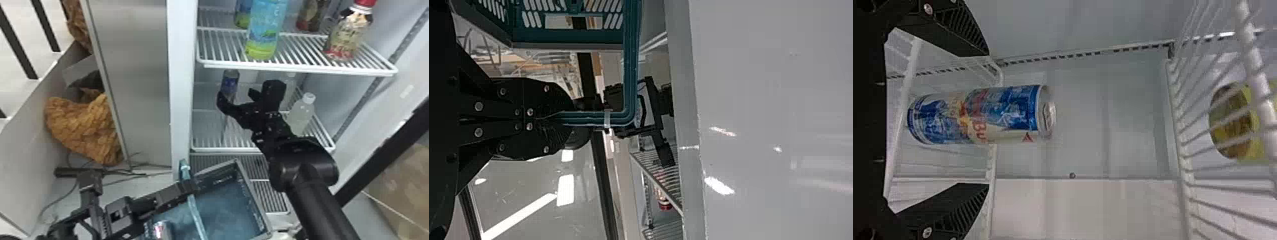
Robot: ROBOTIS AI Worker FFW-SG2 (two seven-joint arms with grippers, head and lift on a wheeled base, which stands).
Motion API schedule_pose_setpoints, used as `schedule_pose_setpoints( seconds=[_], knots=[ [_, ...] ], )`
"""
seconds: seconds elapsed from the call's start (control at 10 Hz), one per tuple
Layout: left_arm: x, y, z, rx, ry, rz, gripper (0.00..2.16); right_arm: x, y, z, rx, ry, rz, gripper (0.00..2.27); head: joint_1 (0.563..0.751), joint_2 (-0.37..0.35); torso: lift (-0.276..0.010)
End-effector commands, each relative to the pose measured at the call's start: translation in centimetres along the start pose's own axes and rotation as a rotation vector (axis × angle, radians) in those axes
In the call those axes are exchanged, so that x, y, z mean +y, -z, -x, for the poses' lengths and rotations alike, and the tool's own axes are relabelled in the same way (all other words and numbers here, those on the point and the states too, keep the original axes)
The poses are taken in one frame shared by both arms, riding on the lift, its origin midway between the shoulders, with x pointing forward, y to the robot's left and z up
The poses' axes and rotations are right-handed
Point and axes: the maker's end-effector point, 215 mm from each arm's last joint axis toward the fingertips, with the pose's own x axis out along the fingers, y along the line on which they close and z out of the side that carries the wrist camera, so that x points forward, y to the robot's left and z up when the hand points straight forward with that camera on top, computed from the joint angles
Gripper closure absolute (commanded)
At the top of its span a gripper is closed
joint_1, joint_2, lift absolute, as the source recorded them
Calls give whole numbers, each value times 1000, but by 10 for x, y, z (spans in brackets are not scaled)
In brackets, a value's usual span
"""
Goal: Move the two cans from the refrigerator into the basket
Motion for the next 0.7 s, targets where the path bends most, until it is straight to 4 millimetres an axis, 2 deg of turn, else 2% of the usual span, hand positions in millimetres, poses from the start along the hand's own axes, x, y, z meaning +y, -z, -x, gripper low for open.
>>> schedule_pose_setpoints(
  seconds=[0.0, 0.6],
  knots=[
    [0, 0, 0, 2, -1, -1, 1210, 0, 4, -6, 16, 3, 18, 96, 695, -136, -219],
    [1, 0, -2, 6, 0, 3, 1210, -18, -4, -26, 39, 53, 80, 94, 695, -143, -219]
  ],
)
